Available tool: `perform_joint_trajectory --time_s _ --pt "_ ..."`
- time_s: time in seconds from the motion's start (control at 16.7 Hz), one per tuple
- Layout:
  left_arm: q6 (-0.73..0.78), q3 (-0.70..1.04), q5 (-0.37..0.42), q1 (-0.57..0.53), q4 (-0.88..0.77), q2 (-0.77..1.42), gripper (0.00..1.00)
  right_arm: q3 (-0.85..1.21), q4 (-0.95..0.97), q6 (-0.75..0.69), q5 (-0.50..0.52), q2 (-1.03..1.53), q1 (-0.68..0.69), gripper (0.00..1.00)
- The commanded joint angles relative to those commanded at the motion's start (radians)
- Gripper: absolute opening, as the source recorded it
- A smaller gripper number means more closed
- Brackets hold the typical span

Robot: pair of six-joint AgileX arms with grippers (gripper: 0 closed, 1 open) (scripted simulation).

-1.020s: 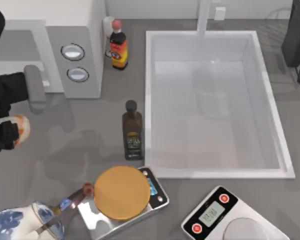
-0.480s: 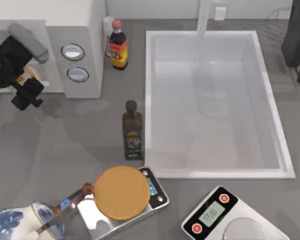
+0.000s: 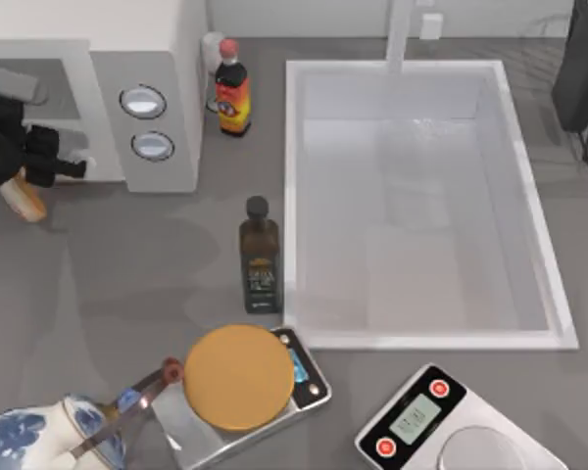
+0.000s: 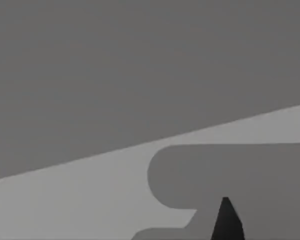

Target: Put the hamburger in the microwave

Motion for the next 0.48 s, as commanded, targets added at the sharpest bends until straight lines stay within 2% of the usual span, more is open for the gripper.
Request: perform_joint_trajectory --time_s 0.24,0.48 --pt "-0.155 -0.099 0.036 0.049 0.266 0.057 0.00 0.000 0.000 0.000 0.000 0.000 0.000 1.00" --pt "-0.223 -0.151 0.053 0.072 0.365 0.082 0.00 0.000 0.000 0.000 0.000 0.000 0.000 1.00"
